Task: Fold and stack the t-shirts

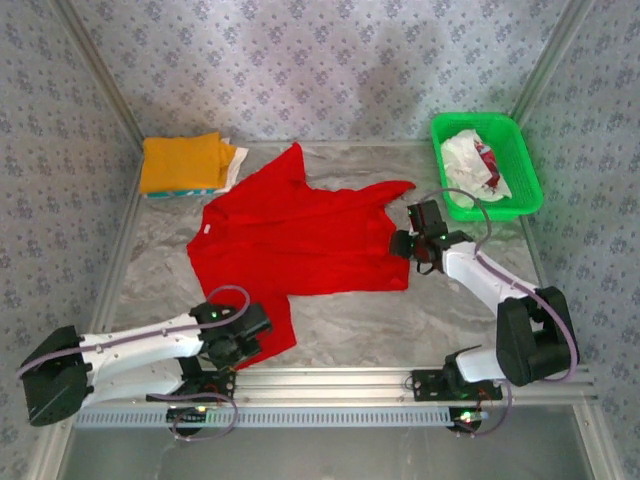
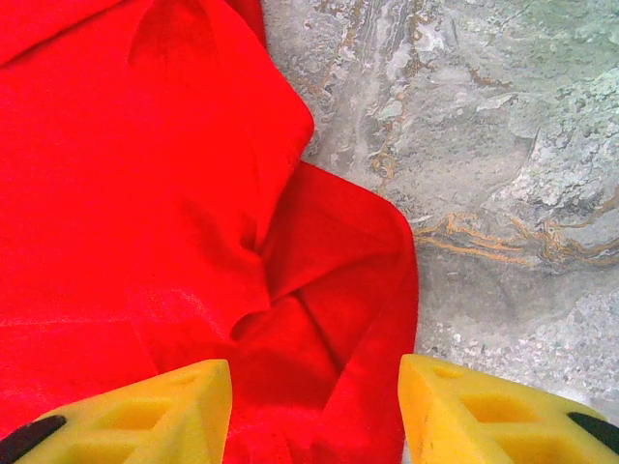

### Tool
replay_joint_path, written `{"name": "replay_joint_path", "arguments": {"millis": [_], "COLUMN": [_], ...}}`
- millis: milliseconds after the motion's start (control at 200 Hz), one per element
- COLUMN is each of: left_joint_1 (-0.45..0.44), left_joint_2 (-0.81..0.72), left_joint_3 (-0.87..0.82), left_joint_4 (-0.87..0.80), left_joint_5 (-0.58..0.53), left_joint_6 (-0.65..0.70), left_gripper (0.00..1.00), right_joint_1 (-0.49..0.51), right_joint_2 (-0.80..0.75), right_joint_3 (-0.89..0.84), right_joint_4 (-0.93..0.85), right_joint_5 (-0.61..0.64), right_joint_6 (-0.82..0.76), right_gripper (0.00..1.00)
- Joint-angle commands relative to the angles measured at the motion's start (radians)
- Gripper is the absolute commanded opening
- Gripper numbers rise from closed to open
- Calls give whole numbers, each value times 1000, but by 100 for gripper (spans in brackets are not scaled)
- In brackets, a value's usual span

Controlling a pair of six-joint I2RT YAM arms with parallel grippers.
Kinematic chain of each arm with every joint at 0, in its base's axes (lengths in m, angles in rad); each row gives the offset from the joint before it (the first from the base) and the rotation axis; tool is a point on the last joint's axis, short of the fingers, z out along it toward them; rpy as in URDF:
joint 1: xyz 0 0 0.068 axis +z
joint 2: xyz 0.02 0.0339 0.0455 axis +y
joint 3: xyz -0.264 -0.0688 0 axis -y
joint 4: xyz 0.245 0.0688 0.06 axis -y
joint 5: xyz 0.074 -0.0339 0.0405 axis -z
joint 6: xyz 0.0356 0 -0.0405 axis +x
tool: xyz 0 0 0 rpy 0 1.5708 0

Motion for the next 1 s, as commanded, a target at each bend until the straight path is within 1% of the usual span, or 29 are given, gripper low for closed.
{"name": "replay_joint_path", "arguments": {"millis": [0,65,85,170,220,340,370,410,435,520,575,620,685,750,804,874,939,994], "left_joint_1": [-8,-8,-8,-6,-3,25,29,35,40,65,89,107,120,128,135,142,147,150], "left_joint_2": [37,34,33,29,21,-29,-48,-79,-100,-169,-204,-217,-219,-214,-213,-215,-219,-238], "left_joint_3": [-46,-49,-45,-5,23,60,66,72,75,76,69,64,63,68,68,63,53,56], "left_joint_4": [127,137,138,86,47,-13,-27,-42,-52,-73,-78,-74,-72,-73,-67,-57,-53,-86], "left_joint_5": [-6,-13,-14,-35,-58,-89,-103,-126,-140,-175,-177,-169,-162,-164,-168,-167,-161,-171], "left_joint_6": [13,16,20,44,63,88,91,94,96,110,125,143,168,188,201,208,205,196], "left_gripper": [48,31,27,22,13,0,0,0,0,0,0,0,0,0,0,0,0,0], "right_joint_1": [-7,-8,-8,-7,-7,-7,-6,-7,-11,-52,-87,-120,-149,-153,-131,-89,-32,28], "right_joint_2": [-21,-20,-19,-22,-32,-85,-107,-134,-146,-169,-180,-187,-193,-172,-135,-98,-87,-79], "right_joint_3": [-5,-3,-2,1,-3,8,10,8,6,-13,-47,-84,-139,-160,-152,-131,-106,-86], "right_joint_4": [7,6,2,-30,-56,-182,-215,-266,-324,-405,-418,-410,-345,-243,-209,-197,-195,-184], "right_joint_5": [-26,-30,-32,-30,-27,-15,-15,-12,-24,-76,-125,-168,-245,-312,-352,-321,-231,-121], "right_joint_6": [-6,-7,-6,-2,6,37,46,70,99,127,143,154,148,132,88,55,18,4], "right_gripper": [51,51,52,52,52,53,55,62,65,66,67,67,67,67,66,64,63,63]}}
